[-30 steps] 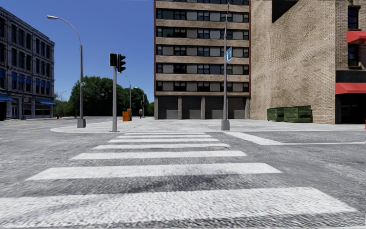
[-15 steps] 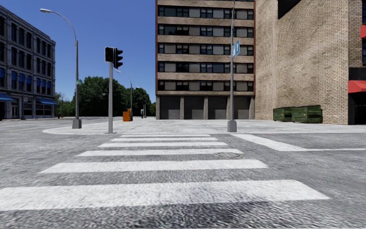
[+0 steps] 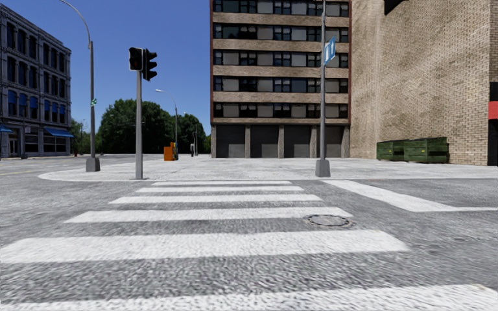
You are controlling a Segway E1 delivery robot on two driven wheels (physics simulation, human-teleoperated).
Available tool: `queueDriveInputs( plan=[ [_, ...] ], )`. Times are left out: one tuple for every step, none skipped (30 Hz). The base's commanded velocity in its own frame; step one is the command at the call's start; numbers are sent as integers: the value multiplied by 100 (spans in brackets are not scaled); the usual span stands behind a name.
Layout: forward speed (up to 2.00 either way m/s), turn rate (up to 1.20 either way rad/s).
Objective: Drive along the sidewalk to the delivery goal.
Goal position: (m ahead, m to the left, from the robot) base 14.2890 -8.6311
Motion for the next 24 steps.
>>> queueDriveInputs(
  plan=[
    [155,0],
    [155,0],
    [155,0],
    [155,0],
    [155,0],
    [155,0],
    [155,0],
    [155,0],
    [155,0],
    [155,0],
    [155,0],
    [155,0],
    [155,0],
    [155,0],
    [155,0],
    [155,0],
    [155,0],
    [155,0],
    [155,0],
    [155,0],
    [155,0],
    [155,0],
    [155,0],
    [155,0]
  ],
)
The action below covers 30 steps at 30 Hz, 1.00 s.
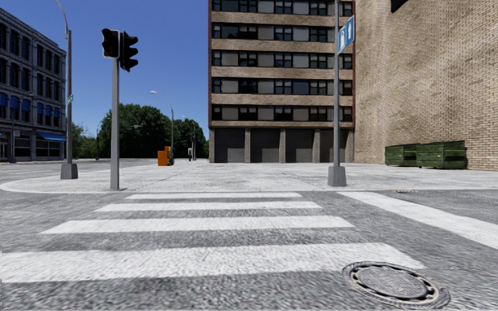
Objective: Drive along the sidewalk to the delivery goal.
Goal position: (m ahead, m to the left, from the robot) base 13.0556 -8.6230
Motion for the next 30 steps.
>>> queueDriveInputs(
  plan=[
    [155,0],
    [155,0],
    [155,0],
    [155,0],
    [155,0],
    [155,0],
    [155,0],
    [155,0],
    [155,0],
    [155,0],
    [155,0],
    [155,0],
    [155,0],
    [155,0],
    [155,7],
    [155,33],
    [155,33],
    [155,52],
    [155,57],
    [155,56],
    [155,35],
    [155,10],
    [155,0],
    [155,0],
    [155,0],
    [155,0],
    [155,0],
    [155,0],
    [155,0],
    [155,0]
  ],
)
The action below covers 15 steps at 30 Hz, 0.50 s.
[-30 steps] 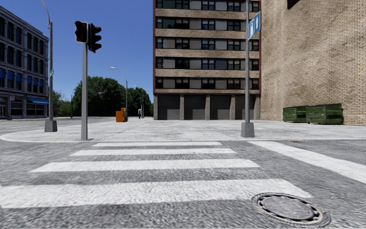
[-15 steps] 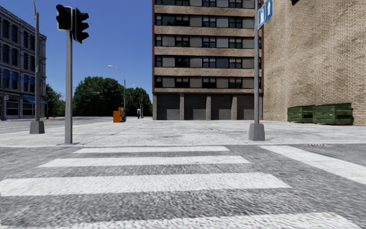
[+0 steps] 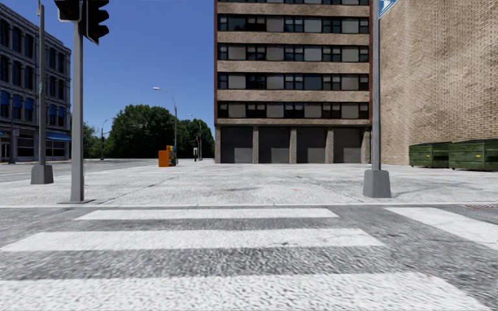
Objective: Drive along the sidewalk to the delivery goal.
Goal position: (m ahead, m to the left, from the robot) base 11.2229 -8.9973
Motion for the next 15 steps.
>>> queueDriveInputs(
  plan=[
    [155,0],
    [155,0],
    [155,0],
    [155,0],
    [155,0],
    [155,0],
    [155,0],
    [155,0],
    [155,0],
    [155,0],
    [155,0],
    [155,0],
    [155,0],
    [155,0],
    [155,3]
  ],
)
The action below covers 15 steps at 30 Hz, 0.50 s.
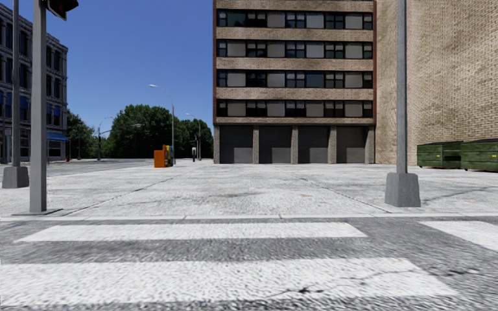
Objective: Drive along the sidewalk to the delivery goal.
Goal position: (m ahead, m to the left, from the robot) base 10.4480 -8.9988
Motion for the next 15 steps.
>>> queueDriveInputs(
  plan=[
    [155,5],
    [155,5],
    [155,5],
    [155,5],
    [155,5],
    [155,0],
    [155,0],
    [155,0],
    [155,0],
    [155,0],
    [155,0],
    [155,0],
    [155,0],
    [155,0],
    [155,0]
  ],
)
